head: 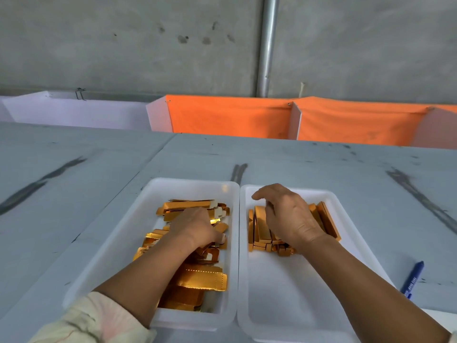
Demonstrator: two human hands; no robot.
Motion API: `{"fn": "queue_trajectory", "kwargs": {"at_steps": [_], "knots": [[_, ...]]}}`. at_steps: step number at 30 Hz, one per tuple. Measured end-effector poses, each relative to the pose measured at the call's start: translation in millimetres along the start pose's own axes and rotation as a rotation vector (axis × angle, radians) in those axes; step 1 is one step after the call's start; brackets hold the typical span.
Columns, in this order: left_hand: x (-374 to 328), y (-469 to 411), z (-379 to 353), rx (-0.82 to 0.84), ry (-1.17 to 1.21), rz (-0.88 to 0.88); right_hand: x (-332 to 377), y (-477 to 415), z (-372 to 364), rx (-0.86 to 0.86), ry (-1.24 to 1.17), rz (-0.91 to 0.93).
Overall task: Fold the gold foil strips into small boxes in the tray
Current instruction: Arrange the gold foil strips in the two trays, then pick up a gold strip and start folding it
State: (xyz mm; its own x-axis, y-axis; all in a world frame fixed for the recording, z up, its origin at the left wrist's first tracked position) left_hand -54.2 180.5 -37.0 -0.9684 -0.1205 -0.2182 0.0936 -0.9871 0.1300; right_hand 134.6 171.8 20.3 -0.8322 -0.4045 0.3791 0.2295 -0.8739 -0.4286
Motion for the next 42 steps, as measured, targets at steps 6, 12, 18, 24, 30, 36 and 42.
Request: {"fn": "queue_trajectory", "kwargs": {"at_steps": [6,12,18,24,30,36,42], "knots": [[11.3,0.1,6.7,-0.045,0.091,0.061,-36.7,-4.6,55.8,-0.285,-0.258,-0.230],[19.9,1.1,14.7,-0.086,0.238,0.082,-102.6,4.2,77.9,-0.154,-0.111,-0.512],[14.5,5.2,14.2,-0.039,0.220,0.093,-115.0,12.8,37.0,0.134,0.116,-0.555],[17.3,7.0,17.7,0.012,0.339,0.077,-124.1,22.4,18.9,0.182,0.258,-0.592],[23.7,5.5,23.9,0.008,0.546,0.074,-135.3,22.1,24.1,0.121,0.258,-0.628],[5.1,5.0,33.8,-0.071,0.811,-0.013,-140.7,19.5,22.6,0.146,0.330,-0.608],[-25.8,10.9,49.0,-0.221,0.864,-0.194,-112.6,10.0,48.2,0.029,0.197,-0.525]]}}
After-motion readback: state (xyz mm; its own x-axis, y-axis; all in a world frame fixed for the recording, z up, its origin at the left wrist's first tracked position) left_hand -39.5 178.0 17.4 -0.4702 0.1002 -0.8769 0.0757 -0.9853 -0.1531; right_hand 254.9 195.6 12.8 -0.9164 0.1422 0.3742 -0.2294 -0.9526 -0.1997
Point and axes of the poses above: each hand's wrist, its own y-axis away from the middle knuckle, its own z-axis out of the back of the hand, x = y × z, the point moved 9 cm from there along -y, towards the middle knuckle
